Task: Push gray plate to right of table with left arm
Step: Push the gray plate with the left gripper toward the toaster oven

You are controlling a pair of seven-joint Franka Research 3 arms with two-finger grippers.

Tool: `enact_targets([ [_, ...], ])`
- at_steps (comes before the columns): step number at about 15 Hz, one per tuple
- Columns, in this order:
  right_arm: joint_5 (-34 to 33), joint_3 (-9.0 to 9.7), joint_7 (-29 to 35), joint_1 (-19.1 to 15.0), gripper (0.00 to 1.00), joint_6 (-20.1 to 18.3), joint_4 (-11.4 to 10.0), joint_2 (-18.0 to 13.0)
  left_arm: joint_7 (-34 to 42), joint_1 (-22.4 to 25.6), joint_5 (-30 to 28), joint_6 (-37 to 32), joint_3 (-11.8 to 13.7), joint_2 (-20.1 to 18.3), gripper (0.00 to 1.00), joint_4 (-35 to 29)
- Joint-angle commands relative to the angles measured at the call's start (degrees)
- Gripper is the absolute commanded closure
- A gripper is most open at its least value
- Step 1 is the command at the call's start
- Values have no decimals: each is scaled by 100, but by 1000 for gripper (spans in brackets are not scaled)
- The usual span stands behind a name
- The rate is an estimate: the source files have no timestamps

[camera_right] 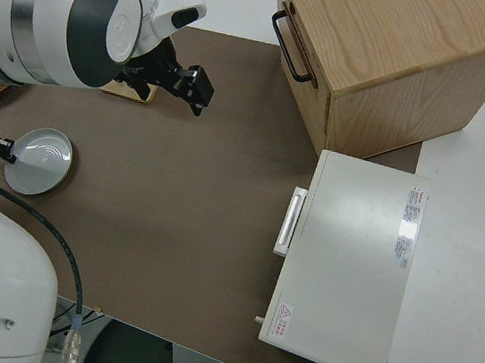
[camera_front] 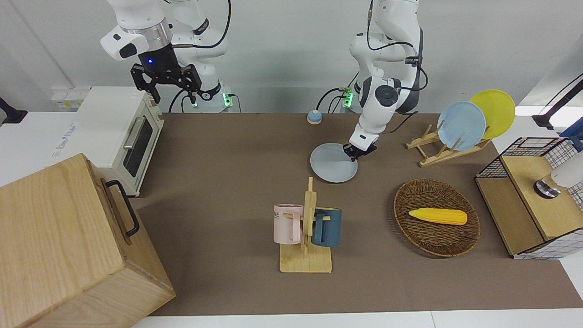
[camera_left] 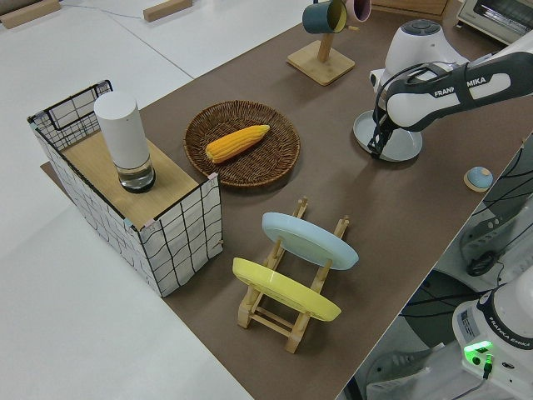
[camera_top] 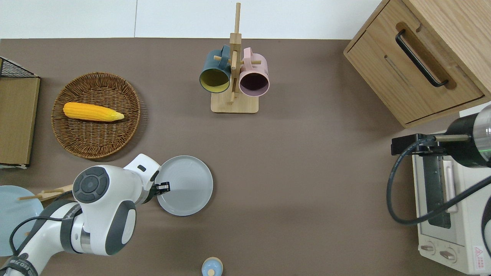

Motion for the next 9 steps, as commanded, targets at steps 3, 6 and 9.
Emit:
enact_targets([
  [3,-2,-27,-10,33,5,-65,57,33,-77,-711,-350,258,145,532,1000,299],
  [6,-2,-27,-10,33,5,-65,57,33,-94,-1027,-604,258,137,787,1000,589],
  [9,-2,-27,-10,33,5,-65,57,33,-86,-1273,-754,293,137,919,1000,827],
])
